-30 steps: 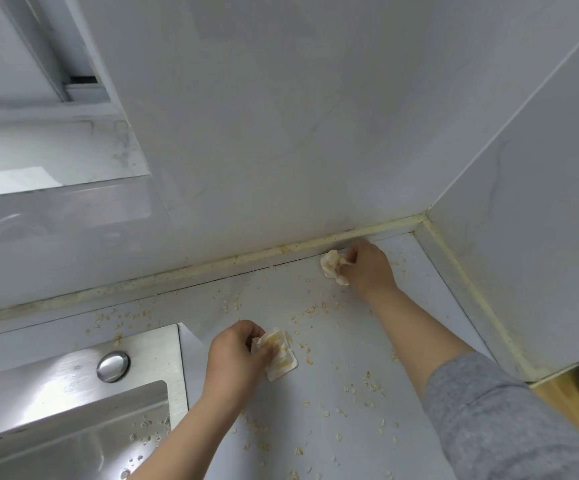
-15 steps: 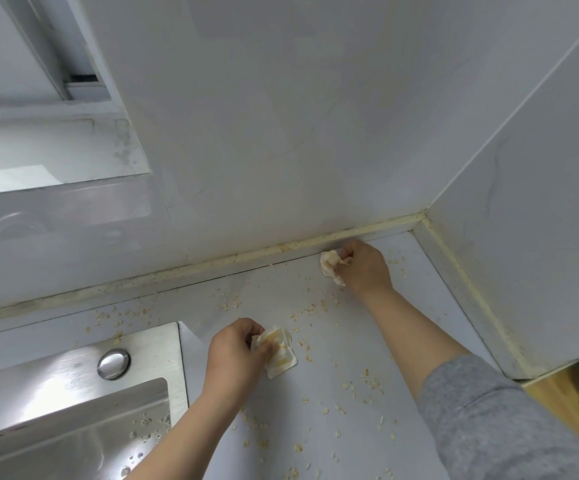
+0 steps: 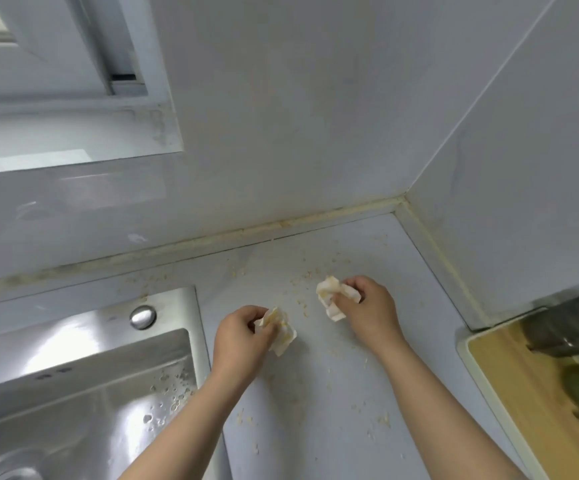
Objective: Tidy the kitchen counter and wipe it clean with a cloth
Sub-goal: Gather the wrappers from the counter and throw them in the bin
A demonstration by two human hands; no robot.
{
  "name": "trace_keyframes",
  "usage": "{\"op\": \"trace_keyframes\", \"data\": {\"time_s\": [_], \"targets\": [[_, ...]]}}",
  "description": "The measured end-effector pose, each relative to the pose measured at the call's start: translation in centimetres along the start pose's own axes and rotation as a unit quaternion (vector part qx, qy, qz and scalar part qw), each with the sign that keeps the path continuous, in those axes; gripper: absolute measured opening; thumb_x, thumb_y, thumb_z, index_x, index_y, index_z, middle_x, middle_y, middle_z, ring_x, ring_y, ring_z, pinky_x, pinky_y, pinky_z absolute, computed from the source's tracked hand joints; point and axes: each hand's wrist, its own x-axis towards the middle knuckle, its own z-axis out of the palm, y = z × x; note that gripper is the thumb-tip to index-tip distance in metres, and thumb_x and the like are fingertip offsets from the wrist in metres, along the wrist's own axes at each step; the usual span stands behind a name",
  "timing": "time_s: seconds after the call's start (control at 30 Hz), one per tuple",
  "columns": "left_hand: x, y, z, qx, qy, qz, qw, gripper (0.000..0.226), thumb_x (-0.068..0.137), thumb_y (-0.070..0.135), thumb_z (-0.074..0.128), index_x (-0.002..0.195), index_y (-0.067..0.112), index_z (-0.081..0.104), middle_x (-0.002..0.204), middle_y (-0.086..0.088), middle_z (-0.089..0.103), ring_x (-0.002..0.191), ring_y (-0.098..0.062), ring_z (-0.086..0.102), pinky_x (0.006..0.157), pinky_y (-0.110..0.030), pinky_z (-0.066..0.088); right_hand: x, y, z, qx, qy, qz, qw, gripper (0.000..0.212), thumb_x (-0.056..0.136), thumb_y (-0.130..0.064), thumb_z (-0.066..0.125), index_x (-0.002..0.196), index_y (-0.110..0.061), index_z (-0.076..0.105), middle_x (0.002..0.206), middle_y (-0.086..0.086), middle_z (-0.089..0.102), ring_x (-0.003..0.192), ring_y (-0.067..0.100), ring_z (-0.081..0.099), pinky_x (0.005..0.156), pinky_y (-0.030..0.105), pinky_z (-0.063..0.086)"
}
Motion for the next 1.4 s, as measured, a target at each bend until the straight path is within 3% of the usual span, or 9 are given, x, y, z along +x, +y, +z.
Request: {"op": "trace_keyframes", "data": {"time_s": [0.13, 0.27, 0.47, 0.57, 0.67, 0.83, 1.03, 1.17, 1.4], "targets": [[-5.3, 0.5, -1.0, -0.030, -0.015, -0.019, 0.999, 0.006, 0.081, 0.023, 0.070, 0.081, 0.026, 0.075, 0.052, 0.016, 0.058, 0.047, 0.003, 0.048, 0.045, -0.011, 0.032, -6.8, 0.6, -0.8, 0.050, 0.021, 0.003, 0.999, 0.008, 0.077, -0.008, 0.071, 0.077, -0.012, 0.064, 0.073, 0.000, 0.066, 0.068, 0.016, 0.060, 0.060, 0.026, 0.043], [-11.4, 0.6, -1.6, -0.056, -0.022, -0.030, 0.998, 0.008, 0.080, 0.021, 0.069, 0.080, 0.025, 0.076, 0.069, 0.009, 0.070, 0.062, -0.011, 0.060, 0.057, -0.021, 0.044, -13.8, 1.7, -2.5, 0.103, 0.047, 0.021, 0.993, 0.010, 0.078, -0.008, 0.073, 0.075, -0.009, 0.063, 0.065, -0.002, 0.061, 0.059, 0.011, 0.052, 0.055, 0.023, 0.040], [-20.4, 0.1, -2.3, -0.084, -0.024, -0.008, 0.996, 0.008, 0.081, 0.023, 0.069, 0.078, 0.022, 0.077, 0.068, 0.006, 0.071, 0.062, -0.007, 0.059, 0.061, -0.024, 0.047, -22.6, 3.9, -5.2, 0.130, 0.038, 0.016, 0.991, 0.011, 0.078, -0.011, 0.073, 0.074, -0.013, 0.063, 0.067, 0.000, 0.062, 0.061, 0.015, 0.054, 0.058, 0.028, 0.041], [-24.0, -0.3, -2.7, -0.080, -0.018, 0.011, 0.997, 0.017, 0.075, 0.033, 0.066, 0.074, 0.019, 0.075, 0.062, 0.006, 0.067, 0.056, -0.006, 0.055, 0.056, -0.019, 0.043, -25.6, 4.4, -6.3, 0.140, 0.029, 0.004, 0.990, 0.010, 0.079, -0.013, 0.072, 0.075, -0.014, 0.063, 0.070, 0.001, 0.063, 0.064, 0.016, 0.055, 0.059, 0.029, 0.043], [-28.3, -1.4, -3.3, -0.088, -0.003, 0.013, 0.996, 0.013, 0.079, 0.026, 0.065, 0.069, 0.018, 0.071, 0.063, 0.002, 0.066, 0.056, -0.011, 0.053, 0.048, -0.016, 0.040, -28.7, 5.1, -6.5, 0.132, 0.005, -0.012, 0.991, 0.009, 0.081, -0.018, 0.071, 0.078, -0.015, 0.063, 0.076, 0.004, 0.066, 0.070, 0.021, 0.060, 0.062, 0.032, 0.046], [-35.3, -5.0, -5.4, -0.079, 0.052, -0.009, 0.996, 0.016, 0.078, 0.019, 0.068, 0.063, 0.017, 0.064, 0.057, 0.005, 0.060, 0.062, -0.012, 0.060, 0.055, -0.012, 0.040, -33.8, 5.4, -4.7, 0.111, -0.057, -0.031, 0.992, 0.010, 0.082, -0.021, 0.070, 0.079, -0.017, 0.062, 0.078, 0.002, 0.067, 0.075, 0.023, 0.063, 0.066, 0.035, 0.050], [-43.2, -10.7, -11.3, -0.126, 0.162, -0.068, 0.976, 0.017, 0.063, 0.030, 0.062, 0.063, 0.014, 0.064, 0.066, -0.002, 0.067, 0.070, -0.017, 0.065, 0.067, -0.032, 0.048, -39.9, 2.5, 0.3, 0.076, -0.171, -0.090, 0.978, 0.007, 0.082, -0.020, 0.069, 0.079, -0.016, 0.063, 0.077, 0.002, 0.067, 0.074, 0.021, 0.061, 0.065, 0.033, 0.048], [-47.8, -14.4, -15.3, -0.164, 0.261, -0.098, 0.946, 0.025, 0.059, 0.032, 0.063, 0.072, 0.011, 0.070, 0.070, -0.007, 0.070, 0.066, -0.015, 0.062, 0.058, -0.025, 0.048, -44.5, -0.3, 4.2, 0.049, -0.240, -0.149, 0.958, 0.008, 0.081, -0.014, 0.066, 0.075, -0.015, 0.061, 0.071, -0.002, 0.062, 0.066, 0.012, 0.054, 0.059, 0.023, 0.042], [-59.1, -23.3, -24.6, -0.170, 0.366, -0.120, 0.907, 0.023, 0.061, 0.034, 0.073, 0.074, 0.016, 0.072, 0.072, -0.001, 0.072, 0.062, -0.003, 0.061, 0.055, -0.011, 0.043, -56.4, -4.1, 15.1, 0.011, -0.324, -0.196, 0.926, 0.004, 0.078, -0.018, 0.068, 0.081, -0.019, 0.066, 0.079, -0.002, 0.067, 0.073, 0.015, 0.062, 0.063, 0.025, 0.048]]}}
